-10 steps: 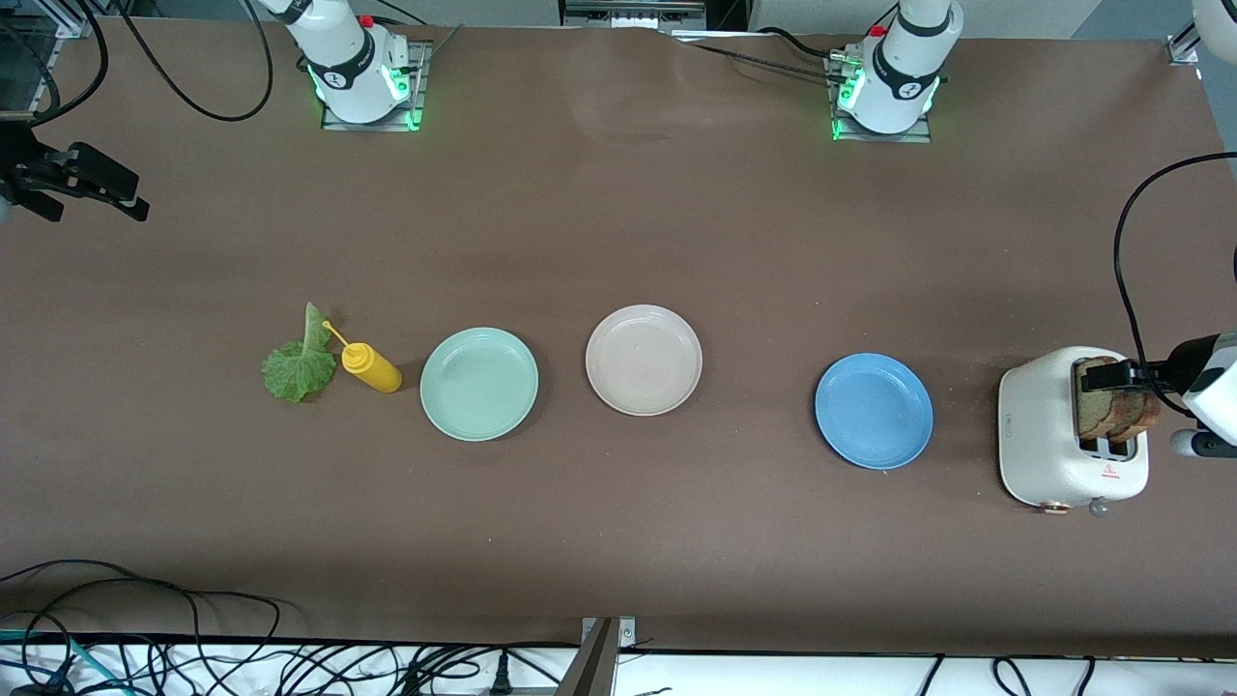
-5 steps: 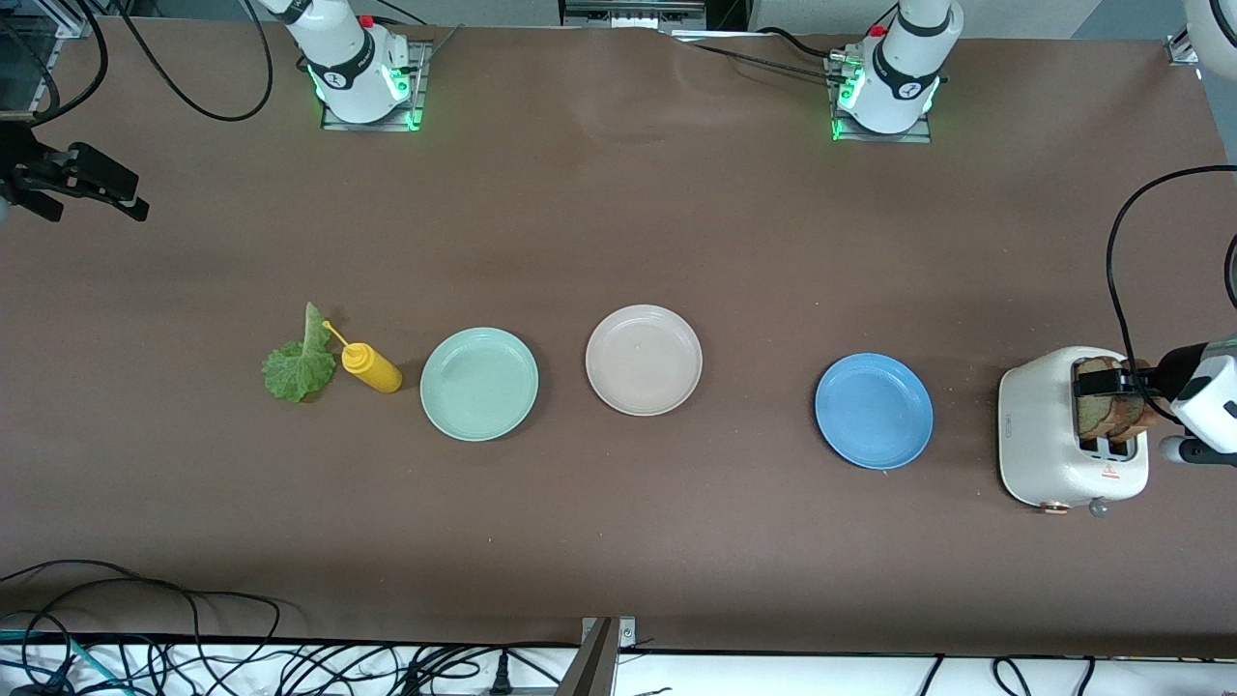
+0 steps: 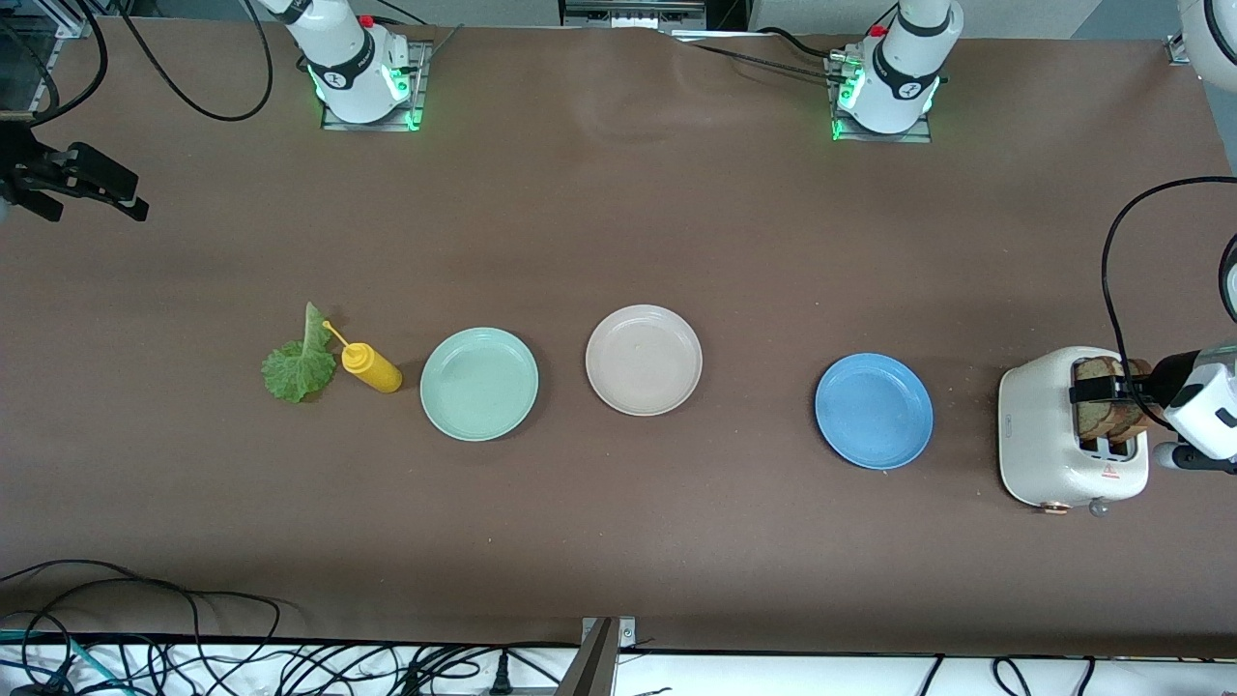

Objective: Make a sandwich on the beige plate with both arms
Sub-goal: 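Lower the left gripper and grasp the outer bread slice in the toaster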

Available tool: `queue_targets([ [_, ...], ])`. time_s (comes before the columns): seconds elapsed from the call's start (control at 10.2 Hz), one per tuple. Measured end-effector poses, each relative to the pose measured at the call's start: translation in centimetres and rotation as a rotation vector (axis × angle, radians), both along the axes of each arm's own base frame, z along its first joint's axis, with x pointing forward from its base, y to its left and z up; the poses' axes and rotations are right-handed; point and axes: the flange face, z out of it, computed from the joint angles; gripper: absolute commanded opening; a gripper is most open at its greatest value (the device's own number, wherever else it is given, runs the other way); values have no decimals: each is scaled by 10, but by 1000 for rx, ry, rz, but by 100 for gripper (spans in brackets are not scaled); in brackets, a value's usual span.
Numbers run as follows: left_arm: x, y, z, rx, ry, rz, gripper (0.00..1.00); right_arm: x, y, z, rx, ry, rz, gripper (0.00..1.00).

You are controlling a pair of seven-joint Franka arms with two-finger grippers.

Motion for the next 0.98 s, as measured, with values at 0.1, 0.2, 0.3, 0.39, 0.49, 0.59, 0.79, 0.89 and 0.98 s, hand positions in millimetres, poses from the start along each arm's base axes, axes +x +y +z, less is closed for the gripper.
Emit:
queue_targets([
  [0.1, 1, 1, -1, 1, -5, 0, 100, 0, 0, 0, 0, 0, 0, 100],
  [0.2, 1, 1, -3, 1, -8, 1, 100, 0, 0, 0, 0, 0, 0, 100],
  [0.3, 2, 2, -4, 2, -12, 2, 100, 0, 0, 0, 0, 0, 0, 100],
  [0.39, 2, 4, -5, 3, -19, 4, 100, 0, 0, 0, 0, 0, 0, 100],
  [0.49, 2, 6, -9, 4, -27, 5, 100, 0, 0, 0, 0, 0, 0, 100],
  [0.59, 2, 7, -14, 5, -31, 7, 100, 0, 0, 0, 0, 0, 0, 100],
  [0.79, 1, 9, -22, 5, -34, 8, 100, 0, 0, 0, 0, 0, 0, 100],
  [0.89, 1, 8, -22, 5, -34, 8, 100, 0, 0, 0, 0, 0, 0, 100],
  [0.98, 1, 8, -22, 5, -34, 8, 95, 0, 0, 0, 0, 0, 0, 100],
])
